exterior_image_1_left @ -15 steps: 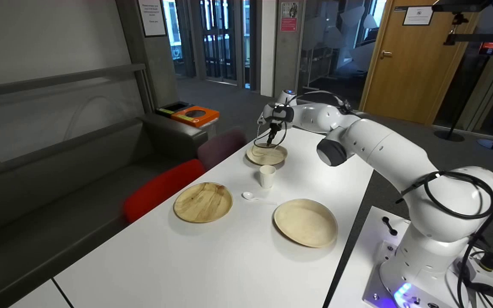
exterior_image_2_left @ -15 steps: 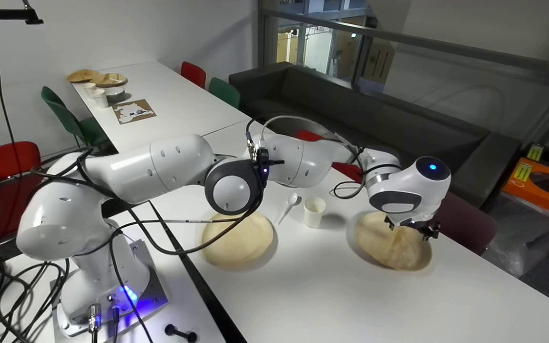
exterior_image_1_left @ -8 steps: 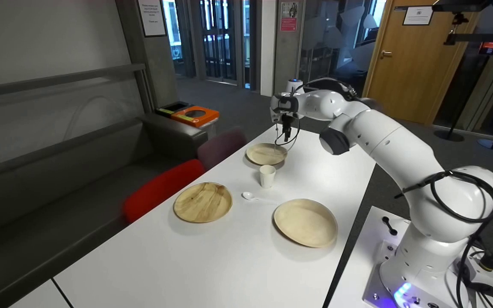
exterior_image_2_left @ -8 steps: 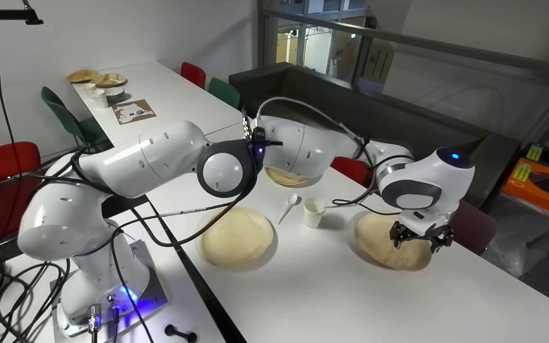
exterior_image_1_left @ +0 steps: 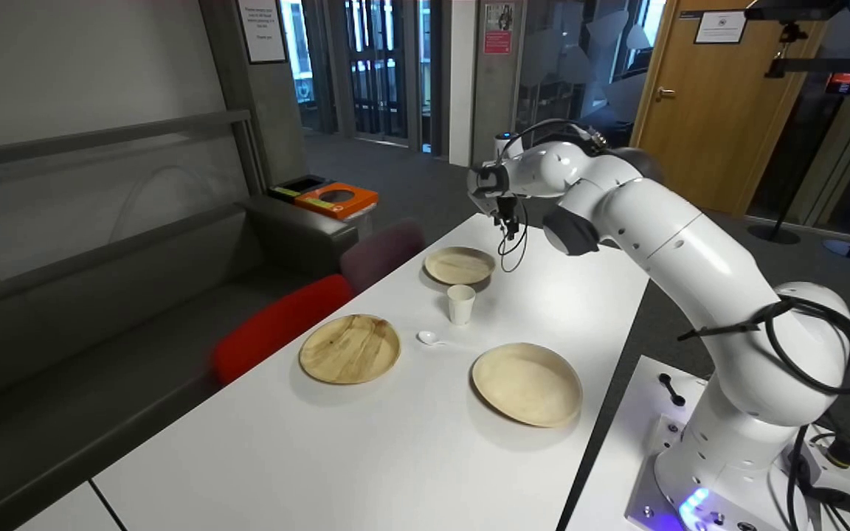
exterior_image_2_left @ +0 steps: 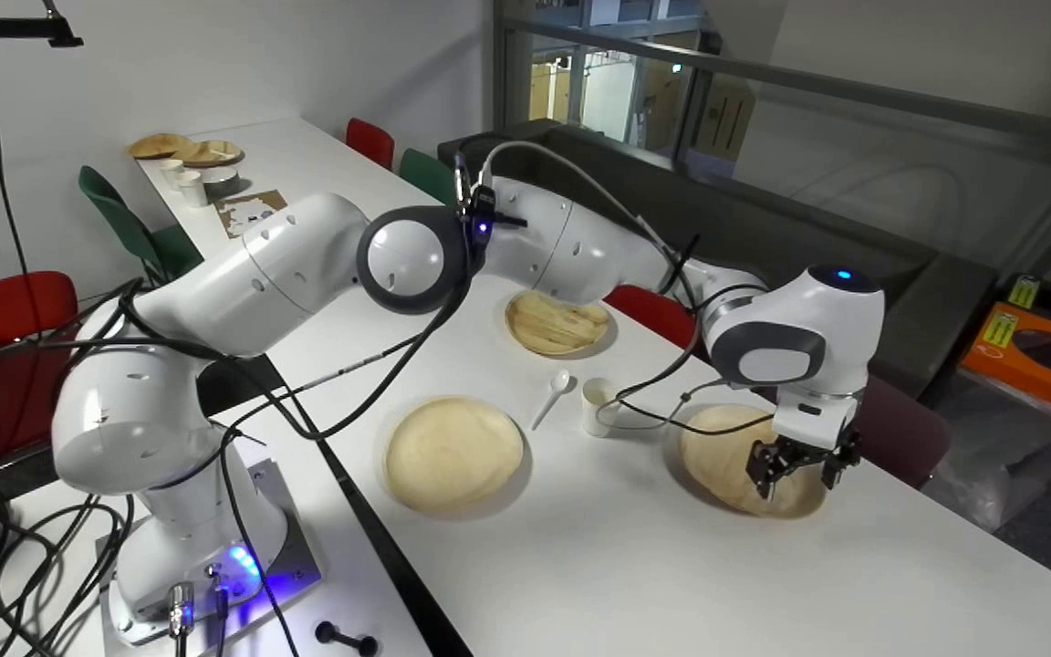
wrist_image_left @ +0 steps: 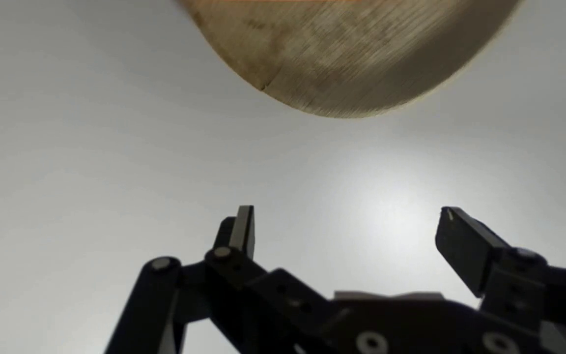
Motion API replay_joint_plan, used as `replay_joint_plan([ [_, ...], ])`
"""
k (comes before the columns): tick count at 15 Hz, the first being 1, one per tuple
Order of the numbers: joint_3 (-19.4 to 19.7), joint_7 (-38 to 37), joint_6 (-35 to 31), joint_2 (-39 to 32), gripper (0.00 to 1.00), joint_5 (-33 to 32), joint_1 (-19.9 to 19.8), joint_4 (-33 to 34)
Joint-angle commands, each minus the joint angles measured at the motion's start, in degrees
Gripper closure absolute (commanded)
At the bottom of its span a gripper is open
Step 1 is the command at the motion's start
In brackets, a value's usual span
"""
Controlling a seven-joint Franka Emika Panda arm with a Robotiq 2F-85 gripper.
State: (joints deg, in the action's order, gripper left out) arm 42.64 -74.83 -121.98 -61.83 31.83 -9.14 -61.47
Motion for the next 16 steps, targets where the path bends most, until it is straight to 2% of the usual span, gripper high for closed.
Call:
replay_joint_plan([
  [1,0.24,12.06,-2.09,8.08,0.00,-0.61,5.86,-13.61],
  [4,0.43,18.54,0.28,12.26,0.00,-0.19,9.27,-20.45],
  [5,0.27,13.94,-0.09,5.64,0.00,0.03,6.07,-11.44],
  [6,0.28,15.19,-0.04,6.86,0.00,0.03,7.12,-13.62],
  [7,-6.14,12.85,-1.79,10.54,0.00,-6.59,3.89,-15.27],
  [12,-6.10,13.26,-1.83,11.76,0.00,-6.50,4.49,-17.21],
  [13,-1.52,22.91,-3.36,10.49,0.00,-2.59,8.33,-19.83],
  [14,-2.50,25.85,-5.68,11.74,0.00,-3.47,8.59,-22.44],
  [16,-1.88,33.65,-11.60,14.54,0.00,-3.37,10.56,-29.64],
])
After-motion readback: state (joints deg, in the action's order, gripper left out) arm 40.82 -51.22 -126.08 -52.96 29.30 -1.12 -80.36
